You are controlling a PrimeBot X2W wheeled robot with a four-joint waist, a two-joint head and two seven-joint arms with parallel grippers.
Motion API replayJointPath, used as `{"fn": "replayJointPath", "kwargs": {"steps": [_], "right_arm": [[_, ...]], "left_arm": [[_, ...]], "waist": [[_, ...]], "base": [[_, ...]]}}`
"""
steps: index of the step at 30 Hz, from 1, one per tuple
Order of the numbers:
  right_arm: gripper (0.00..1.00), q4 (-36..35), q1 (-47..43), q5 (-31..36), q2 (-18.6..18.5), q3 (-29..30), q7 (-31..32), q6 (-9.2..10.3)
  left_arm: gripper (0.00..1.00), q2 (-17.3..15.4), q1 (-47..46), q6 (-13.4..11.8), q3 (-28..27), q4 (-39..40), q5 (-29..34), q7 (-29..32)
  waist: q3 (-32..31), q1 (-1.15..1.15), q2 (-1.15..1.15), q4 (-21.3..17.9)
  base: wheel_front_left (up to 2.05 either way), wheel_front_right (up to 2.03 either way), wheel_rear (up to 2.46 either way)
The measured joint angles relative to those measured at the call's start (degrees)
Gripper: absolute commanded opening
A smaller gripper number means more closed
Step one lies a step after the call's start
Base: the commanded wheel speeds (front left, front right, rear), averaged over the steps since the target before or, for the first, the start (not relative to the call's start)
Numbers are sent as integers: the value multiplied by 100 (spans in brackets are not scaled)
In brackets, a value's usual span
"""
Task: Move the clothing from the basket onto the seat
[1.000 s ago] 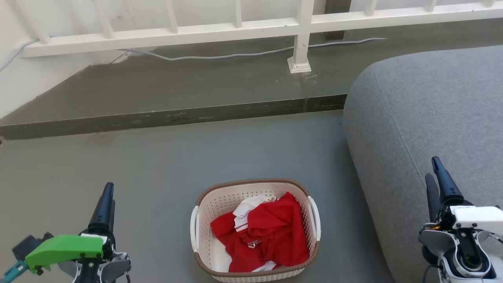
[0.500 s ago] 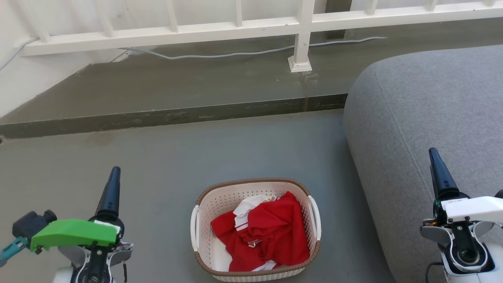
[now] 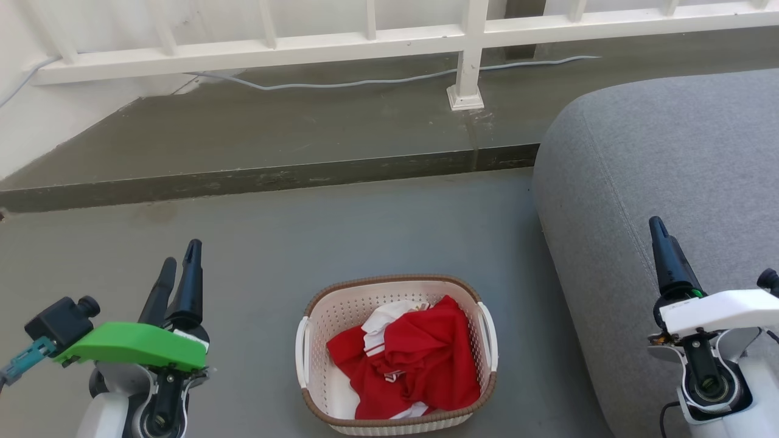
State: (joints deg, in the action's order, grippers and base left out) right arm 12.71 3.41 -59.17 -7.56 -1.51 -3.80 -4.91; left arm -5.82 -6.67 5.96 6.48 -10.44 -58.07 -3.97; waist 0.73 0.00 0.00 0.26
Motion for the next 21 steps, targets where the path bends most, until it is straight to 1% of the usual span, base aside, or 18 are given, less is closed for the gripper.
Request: {"fn": "replayJointPath", "kwargs": {"steps": [6, 8, 10, 11, 15, 18, 21], "right_arm": [[100, -40, 74, 646, -81, -224, -122, 89], [100, -63, 90, 747, -107, -257, -124, 97], [100, -87, 92, 949, -141, -308, -179, 111], [100, -97, 92, 1055, -148, -331, -181, 148], [100, -123, 92, 1473, -179, -483, -269, 159], [100, -135, 92, 1780, -213, -561, -343, 256], [100, -137, 92, 2083, -269, -670, -381, 261]], "left_arm": [[100, -59, -65, -102, 180, 85, 690, -121], [100, -68, -65, -122, 226, 104, 768, -133], [100, -75, -65, -152, 307, 135, 1012, -171], [100, -78, -65, -160, 330, 151, 1091, -179], [100, -105, -65, -252, 449, 189, 1471, -272], [100, -107, -65, -292, 513, 205, 1761, -337], [100, -105, -65, -330, 587, 224, 1983, -399]], "waist": [[3, 0, 0, 2], [3, 0, 0, 2], [2, 0, 0, 2], [0, 0, 0, 1], [-7, 0, 0, -3], [-14, 0, 0, -7], [-20, 0, 0, -8]], "base": [[0, 0, 0], [0, 0, 0], [0, 0, 0], [0, 0, 0], [0, 0, 0], [0, 0, 0], [0, 0, 0]]}}
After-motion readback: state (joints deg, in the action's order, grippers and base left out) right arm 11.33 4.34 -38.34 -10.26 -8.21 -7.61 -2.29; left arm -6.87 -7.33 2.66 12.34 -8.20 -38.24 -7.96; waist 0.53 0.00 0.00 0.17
